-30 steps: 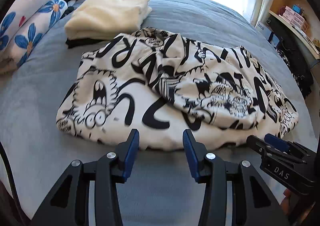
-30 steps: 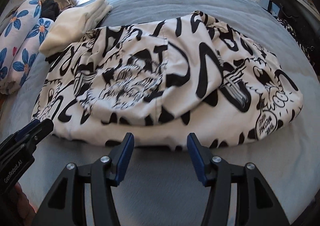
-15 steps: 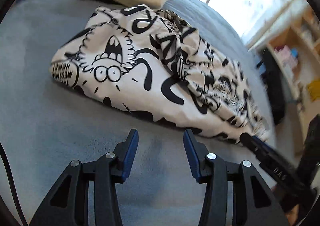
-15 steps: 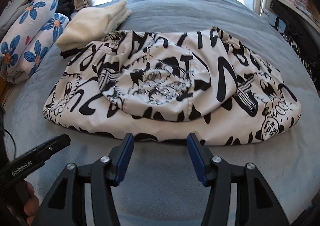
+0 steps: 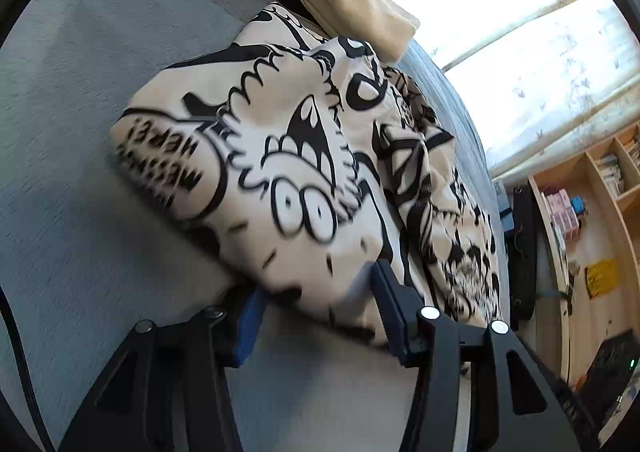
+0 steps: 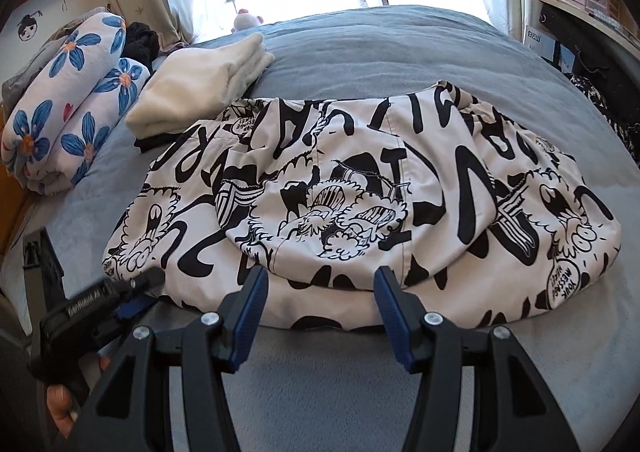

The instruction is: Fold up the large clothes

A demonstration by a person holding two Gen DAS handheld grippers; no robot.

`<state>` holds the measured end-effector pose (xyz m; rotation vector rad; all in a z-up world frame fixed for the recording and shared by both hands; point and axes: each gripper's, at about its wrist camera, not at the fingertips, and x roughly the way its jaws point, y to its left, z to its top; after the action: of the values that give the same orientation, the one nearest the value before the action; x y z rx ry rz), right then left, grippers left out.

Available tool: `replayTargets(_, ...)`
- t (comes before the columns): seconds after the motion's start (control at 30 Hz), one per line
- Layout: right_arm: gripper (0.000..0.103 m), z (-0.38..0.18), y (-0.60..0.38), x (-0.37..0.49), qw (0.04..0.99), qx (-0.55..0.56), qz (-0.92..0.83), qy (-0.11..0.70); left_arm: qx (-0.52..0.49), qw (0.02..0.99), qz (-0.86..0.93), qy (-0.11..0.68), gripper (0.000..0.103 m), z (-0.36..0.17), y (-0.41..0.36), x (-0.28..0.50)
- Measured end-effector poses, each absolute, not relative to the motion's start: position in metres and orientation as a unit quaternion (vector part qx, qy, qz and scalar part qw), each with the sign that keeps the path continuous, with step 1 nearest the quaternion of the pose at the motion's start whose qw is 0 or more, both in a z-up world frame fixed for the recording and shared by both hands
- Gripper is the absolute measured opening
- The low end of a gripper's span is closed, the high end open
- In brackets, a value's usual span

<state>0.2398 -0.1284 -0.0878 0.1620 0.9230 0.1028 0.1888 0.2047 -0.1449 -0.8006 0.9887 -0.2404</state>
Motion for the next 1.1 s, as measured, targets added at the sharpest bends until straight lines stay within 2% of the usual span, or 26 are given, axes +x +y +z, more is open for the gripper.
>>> replayTargets(0.33, 0.055, -0.093, -0.125, 0.255, 0.894, 0.074, 0.049, 0.439, -0.401, 0.807, -0.093, 0.423, 0.051, -0.143, 0.209, 0.232)
replayTargets(0.37, 0.055, -0.094, -0.124, 0.256, 0.894, 0.074, 0.05, 0.439, -0.396, 0.814, -0.086, 0.417, 0.046, -0.141, 0.209, 0.233)
replayTargets(0.4, 0.055, -0.094, -0.124, 0.258, 0.895, 0.073, 0.05, 0.437, -0.384, 0.825, -0.076, 0.407, 0.036, -0.137, 0.208, 0.233)
replayTargets(0.5, 0.055, -0.091, -0.124, 0.266, 0.901, 0.062, 0.047, 0.427, -0.351, 0.854, -0.071, 0.377, 0.02, -0.122, 0.203, 0.23)
replayTargets(0.57, 0.054, -0.087, -0.127, 0.273, 0.908, 0.058, 0.037, 0.413, -0.298, 0.882, -0.06, 0.36, 0.016, -0.106, 0.19, 0.226)
replayTargets(0.7, 0.044, -0.08, -0.137, 0.301, 0.922, 0.045, 0.018, 0.384, -0.223, 0.917, -0.051, 0.325, 0.013, -0.077, 0.166, 0.216)
replayTargets(0.77, 0.027, -0.085, -0.139, 0.322, 0.923, 0.023, 0.007, 0.383, -0.2, 0.928, -0.051, 0.311, 0.013, -0.065, 0.158, 0.212)
replayTargets(0.8, 0.024, -0.09, -0.141, 0.332, 0.922, 0.017, 0.002, 0.386, -0.191, 0.932, -0.052, 0.304, 0.013, -0.059, 0.153, 0.211)
replayTargets(0.97, 0.021, -0.149, -0.153, 0.366, 0.891, 0.026, 0.01, 0.453, -0.158, 0.945, -0.06, 0.279, 0.012, -0.033, 0.139, 0.202)
replayTargets(1.1, 0.021, -0.152, -0.143, 0.355, 0.897, -0.022, 0.024, 0.44, -0.122, 0.955, -0.071, 0.259, 0.012, -0.013, 0.117, 0.195)
